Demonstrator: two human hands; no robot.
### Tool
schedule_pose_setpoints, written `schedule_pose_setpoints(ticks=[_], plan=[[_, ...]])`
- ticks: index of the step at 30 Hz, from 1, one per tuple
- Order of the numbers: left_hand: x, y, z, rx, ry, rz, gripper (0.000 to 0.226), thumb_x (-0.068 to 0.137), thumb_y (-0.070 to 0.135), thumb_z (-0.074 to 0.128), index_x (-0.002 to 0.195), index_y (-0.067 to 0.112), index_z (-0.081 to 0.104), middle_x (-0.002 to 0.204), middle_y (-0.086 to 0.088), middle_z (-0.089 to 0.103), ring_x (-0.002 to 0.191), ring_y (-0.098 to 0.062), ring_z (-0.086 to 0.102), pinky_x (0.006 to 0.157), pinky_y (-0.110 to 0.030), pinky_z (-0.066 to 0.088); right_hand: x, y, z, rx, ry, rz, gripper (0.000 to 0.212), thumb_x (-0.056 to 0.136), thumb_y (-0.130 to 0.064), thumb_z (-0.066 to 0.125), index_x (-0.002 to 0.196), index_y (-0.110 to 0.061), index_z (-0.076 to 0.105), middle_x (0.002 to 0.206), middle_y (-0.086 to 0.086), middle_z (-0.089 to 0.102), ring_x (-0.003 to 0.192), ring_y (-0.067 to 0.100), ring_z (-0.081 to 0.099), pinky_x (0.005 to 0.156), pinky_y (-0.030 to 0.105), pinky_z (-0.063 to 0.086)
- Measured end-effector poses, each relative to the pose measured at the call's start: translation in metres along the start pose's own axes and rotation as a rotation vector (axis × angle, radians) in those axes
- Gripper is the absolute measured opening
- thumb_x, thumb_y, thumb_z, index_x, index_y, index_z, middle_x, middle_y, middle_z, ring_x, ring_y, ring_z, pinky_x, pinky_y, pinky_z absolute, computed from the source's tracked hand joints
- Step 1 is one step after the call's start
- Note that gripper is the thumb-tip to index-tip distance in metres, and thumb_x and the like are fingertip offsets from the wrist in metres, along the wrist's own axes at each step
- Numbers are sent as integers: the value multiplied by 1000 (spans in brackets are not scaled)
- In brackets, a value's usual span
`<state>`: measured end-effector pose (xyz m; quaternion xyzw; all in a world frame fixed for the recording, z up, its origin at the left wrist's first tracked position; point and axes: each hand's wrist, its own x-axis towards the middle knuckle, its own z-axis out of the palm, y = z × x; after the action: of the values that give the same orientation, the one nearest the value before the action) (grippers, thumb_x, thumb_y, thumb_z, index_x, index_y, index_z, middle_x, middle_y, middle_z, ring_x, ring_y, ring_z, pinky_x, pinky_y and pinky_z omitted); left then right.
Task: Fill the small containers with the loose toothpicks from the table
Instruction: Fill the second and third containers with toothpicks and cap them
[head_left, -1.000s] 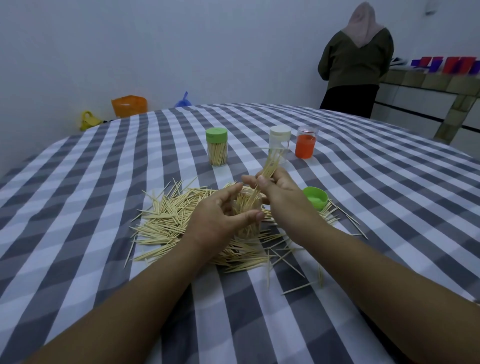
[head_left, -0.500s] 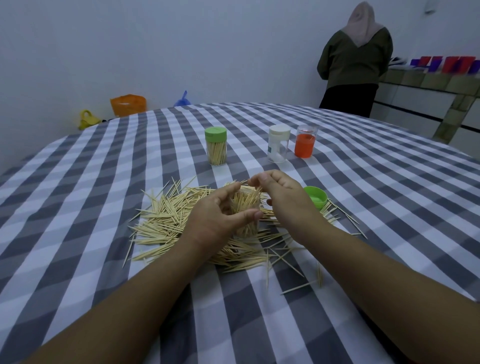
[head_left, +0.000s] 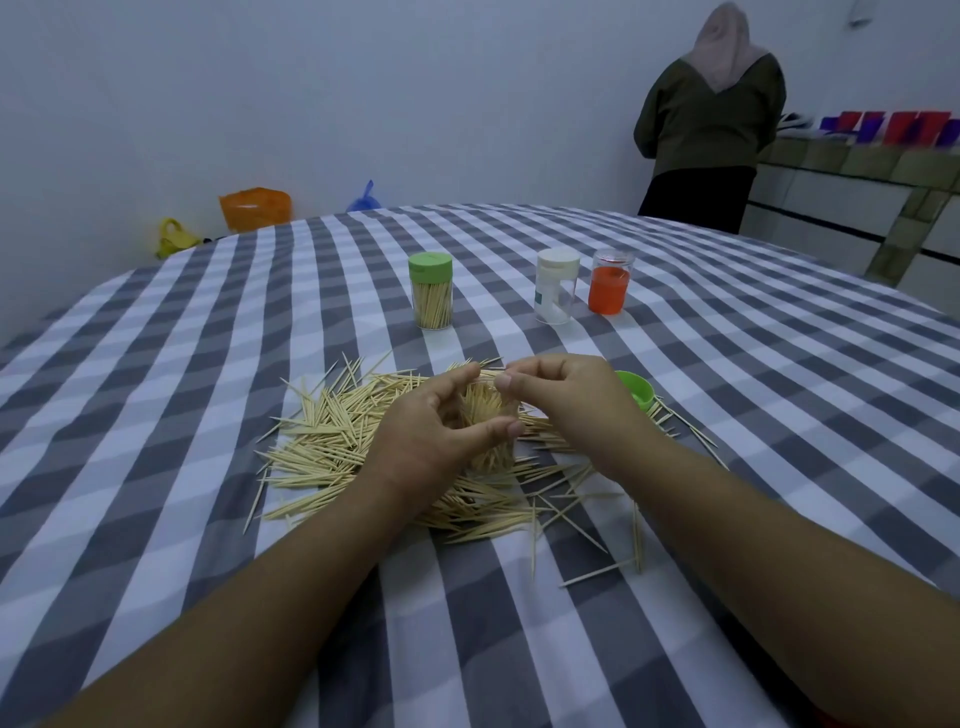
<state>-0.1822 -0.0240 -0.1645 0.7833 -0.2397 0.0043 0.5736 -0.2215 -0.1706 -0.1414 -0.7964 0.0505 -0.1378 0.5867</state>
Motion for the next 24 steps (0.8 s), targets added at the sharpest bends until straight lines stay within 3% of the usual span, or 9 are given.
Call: schedule_pose_setpoints(ticks=[3,4,7,9,12,17,21,24], plan=[[1,-3,-1,-6,-1,-6,86,57,41,79,135,18,52,115,-7,61,106,-17,58,82,-27,54,5,0,-6,-12,24,29,18,93,-29,55,87,-23,71,101,-5,67,94,5,58,80,24,44],[1,-4,-1,-11,2,-10,90,53,44,78,135,18,52,118,-10,64,107,-20,62,88,-27,53,8,0,-8,-14,47,40,19,94,-26,53,91,-23,71,104,-3,66,94,8,57,77,24,43],[2,-4,-2,-35,17,-14,93,49,47,76,134,18,52,120,0,64,106,-10,63,91,-24,52,14,6,-20,-309,-47,51,29,92,-12,53,117,-20,63,118,0,61,99,9,55,72,16,42],[3,-4,-3,-52,25,-14,93,49,45,76,134,17,52,116,1,64,103,-7,63,85,-17,52,16,15,-26,-598,-190,29,48,89,-14,59,136,-21,49,135,2,52,115,14,52,85,21,46],[3,-4,-3,-66,29,-13,91,50,41,76,134,15,52,112,4,63,97,0,61,78,-7,50,18,25,-20,-699,-310,13,70,83,-31,69,144,-23,36,144,3,46,128,19,46,103,36,42],[4,-7,-4,-31,50,-11,94,49,47,76,134,17,52,120,2,63,106,-8,62,88,-17,50,24,33,-2,-946,-226,-333,26,91,-29,55,116,-23,56,113,2,61,108,24,53,91,39,42],[4,-7,-4,-16,44,-8,98,47,51,75,135,17,51,124,0,62,110,-9,61,96,-29,51,25,34,3,-1117,-206,-402,28,91,-27,53,116,-19,63,107,7,58,106,27,49,83,35,36],[4,-6,-3,-10,40,-17,95,49,48,76,135,16,51,123,0,63,109,-9,61,93,-23,51,26,31,-2,-1299,-162,-378,27,90,-19,52,114,-19,64,106,6,58,106,26,51,78,32,34]])
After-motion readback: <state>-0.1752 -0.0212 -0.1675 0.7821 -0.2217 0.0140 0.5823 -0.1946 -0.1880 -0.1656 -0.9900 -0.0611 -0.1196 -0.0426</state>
